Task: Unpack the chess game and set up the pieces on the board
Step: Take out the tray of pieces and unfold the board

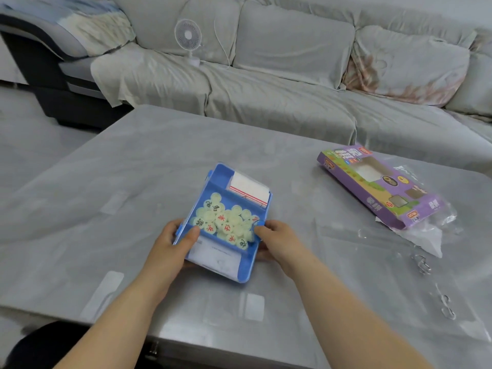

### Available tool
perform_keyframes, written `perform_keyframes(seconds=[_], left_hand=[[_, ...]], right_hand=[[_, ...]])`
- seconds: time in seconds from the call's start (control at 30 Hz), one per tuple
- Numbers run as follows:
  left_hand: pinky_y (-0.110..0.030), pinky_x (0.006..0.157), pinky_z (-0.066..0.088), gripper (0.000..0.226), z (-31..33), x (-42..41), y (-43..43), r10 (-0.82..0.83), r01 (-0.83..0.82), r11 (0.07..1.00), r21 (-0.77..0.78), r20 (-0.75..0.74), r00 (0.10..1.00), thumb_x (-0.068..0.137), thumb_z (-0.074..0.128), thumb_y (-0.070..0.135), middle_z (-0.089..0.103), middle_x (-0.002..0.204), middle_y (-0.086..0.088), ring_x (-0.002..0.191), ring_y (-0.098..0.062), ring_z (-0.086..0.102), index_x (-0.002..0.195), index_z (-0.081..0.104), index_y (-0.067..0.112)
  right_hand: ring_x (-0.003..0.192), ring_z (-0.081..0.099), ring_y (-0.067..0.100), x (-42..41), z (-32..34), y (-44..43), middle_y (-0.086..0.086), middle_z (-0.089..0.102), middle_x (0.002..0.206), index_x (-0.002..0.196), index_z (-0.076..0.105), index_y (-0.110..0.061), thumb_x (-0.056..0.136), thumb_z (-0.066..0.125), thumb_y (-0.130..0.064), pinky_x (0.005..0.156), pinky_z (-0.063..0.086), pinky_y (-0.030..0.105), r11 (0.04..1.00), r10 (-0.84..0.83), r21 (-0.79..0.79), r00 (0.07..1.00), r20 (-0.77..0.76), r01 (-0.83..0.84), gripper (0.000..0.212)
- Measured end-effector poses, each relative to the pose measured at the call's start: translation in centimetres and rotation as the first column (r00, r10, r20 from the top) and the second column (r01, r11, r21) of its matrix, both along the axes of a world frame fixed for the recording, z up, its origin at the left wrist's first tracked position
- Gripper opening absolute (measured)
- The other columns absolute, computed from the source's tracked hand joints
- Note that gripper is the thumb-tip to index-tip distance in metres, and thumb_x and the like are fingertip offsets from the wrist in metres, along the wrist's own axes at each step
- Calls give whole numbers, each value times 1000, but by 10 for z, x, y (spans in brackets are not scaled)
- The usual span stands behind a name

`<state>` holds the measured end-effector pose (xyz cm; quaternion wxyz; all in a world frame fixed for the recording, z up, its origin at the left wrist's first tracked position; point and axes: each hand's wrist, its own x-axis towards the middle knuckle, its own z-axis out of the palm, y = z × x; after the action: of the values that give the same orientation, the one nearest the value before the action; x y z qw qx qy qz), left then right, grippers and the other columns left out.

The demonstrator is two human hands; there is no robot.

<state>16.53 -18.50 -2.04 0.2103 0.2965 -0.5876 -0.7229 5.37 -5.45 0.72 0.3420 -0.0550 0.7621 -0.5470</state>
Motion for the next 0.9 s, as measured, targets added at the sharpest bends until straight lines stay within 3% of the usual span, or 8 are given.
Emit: perform_keyframes(seconds=[0.13,0.27,0.33,0.4,0.47,0.63,0.8,0.9], left_hand=[[-25,67,44,15,-8,-3,2,61,-60,993,-102,7,998,90,52,14,60,87,6,79,-12,57,85,52,29],[-23,65,44,9,-12,-3,3,96,-89,985,-146,44,994,90,51,15,60,87,6,79,-12,57,95,52,23],[-23,65,45,11,-12,-3,3,99,-91,986,-141,51,994,90,51,14,60,87,6,78,-10,57,98,52,22],[-21,63,44,12,-10,-3,2,97,-87,985,-148,58,994,90,50,14,60,87,7,78,-7,56,102,52,19],[-18,59,43,14,-9,-3,2,95,-84,984,-157,61,994,90,51,14,60,89,4,77,-6,56,104,52,18],[-17,72,40,52,-13,-4,11,109,-51,931,-360,143,984,85,59,19,48,120,0,101,-12,47,132,37,20],[-26,96,31,65,-22,-3,16,98,42,798,-601,199,975,78,67,26,39,137,0,125,-15,34,135,36,19],[-27,98,28,84,-20,2,20,58,184,582,-792,266,962,61,60,62,44,136,-1,124,-17,37,131,41,20]], right_hand=[[59,58,12,-8,-2,-7,2,59,76,73,47,-15,93,41,-10,44,52,19,996,38,78,997,-62,-33,22],[76,53,21,-11,1,-19,0,51,70,63,39,-16,90,40,-9,67,48,31,957,144,283,954,-262,-67,28],[83,50,24,-11,2,-23,10,56,85,67,41,-15,91,38,-7,71,46,33,936,170,350,931,-325,-48,26],[91,58,28,-12,-2,-22,16,60,110,96,52,-7,93,35,-6,78,51,37,955,114,297,946,-305,-19,17],[81,64,25,-13,-6,-15,14,63,108,126,43,-6,94,32,-7,66,56,32,991,14,137,990,-138,5,33],[58,62,12,-10,-10,4,4,63,76,108,54,-4,99,32,-10,46,53,17,997,-65,-49,997,42,67,25],[56,59,15,-5,-11,6,9,60,78,92,46,-7,98,33,-10,39,49,16,990,-140,-29,990,19,140,14],[55,59,16,-3,-12,6,10,60,81,99,44,-5,98,33,-11,38,49,17,990,-137,-11,990,-10,137,12]])
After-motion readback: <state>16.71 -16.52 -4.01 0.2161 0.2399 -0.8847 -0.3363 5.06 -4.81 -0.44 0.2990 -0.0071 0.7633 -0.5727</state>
